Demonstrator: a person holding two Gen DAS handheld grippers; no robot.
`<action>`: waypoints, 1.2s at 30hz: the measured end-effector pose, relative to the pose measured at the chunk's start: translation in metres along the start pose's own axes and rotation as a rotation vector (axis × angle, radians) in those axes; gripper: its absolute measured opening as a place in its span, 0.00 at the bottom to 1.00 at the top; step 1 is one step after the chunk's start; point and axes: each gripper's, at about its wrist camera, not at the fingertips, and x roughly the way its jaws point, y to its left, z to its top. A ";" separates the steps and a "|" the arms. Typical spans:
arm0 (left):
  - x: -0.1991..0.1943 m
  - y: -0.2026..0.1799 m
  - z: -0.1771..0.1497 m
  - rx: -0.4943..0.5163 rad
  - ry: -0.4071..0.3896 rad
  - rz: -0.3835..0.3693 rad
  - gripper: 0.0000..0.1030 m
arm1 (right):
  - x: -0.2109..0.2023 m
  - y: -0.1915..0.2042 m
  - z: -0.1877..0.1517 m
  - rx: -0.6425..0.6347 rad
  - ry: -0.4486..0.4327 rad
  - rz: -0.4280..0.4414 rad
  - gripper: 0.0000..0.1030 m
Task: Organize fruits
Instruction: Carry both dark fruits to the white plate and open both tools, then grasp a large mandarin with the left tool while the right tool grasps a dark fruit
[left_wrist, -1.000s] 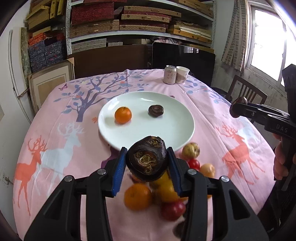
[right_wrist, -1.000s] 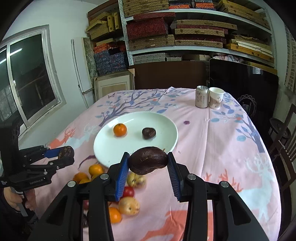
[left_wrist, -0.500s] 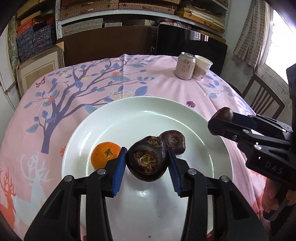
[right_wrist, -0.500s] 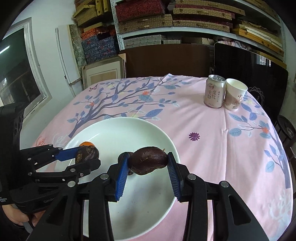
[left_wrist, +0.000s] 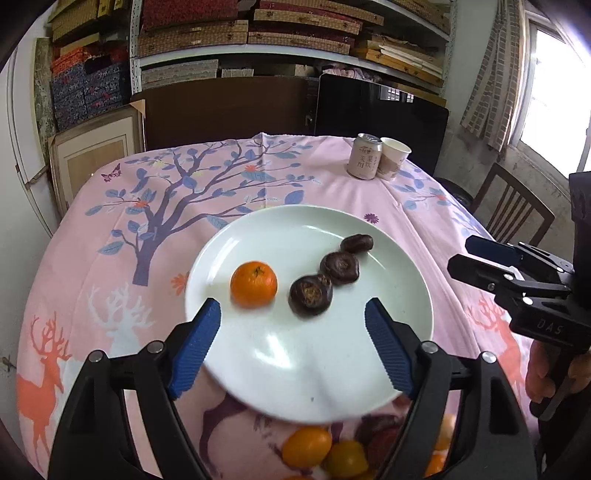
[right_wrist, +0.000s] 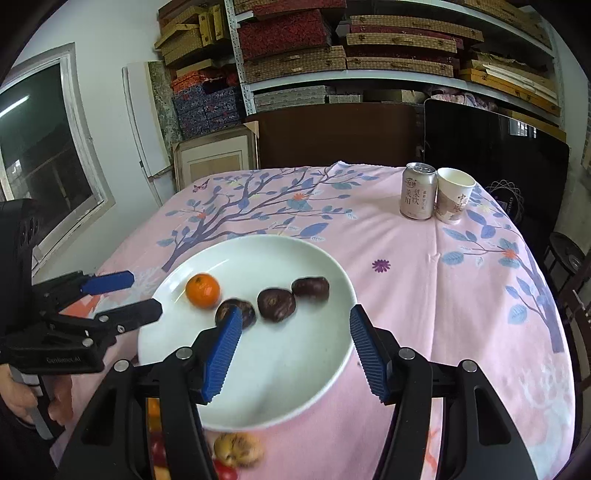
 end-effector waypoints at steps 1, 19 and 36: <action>-0.013 0.000 -0.012 0.015 -0.003 0.006 0.83 | -0.013 0.004 -0.011 -0.011 0.002 0.002 0.60; -0.045 0.002 -0.138 0.004 0.088 0.056 0.81 | -0.113 0.039 -0.156 0.006 0.044 0.075 0.65; -0.028 -0.008 -0.134 -0.014 0.088 0.032 0.45 | -0.121 0.049 -0.165 0.000 0.033 0.085 0.64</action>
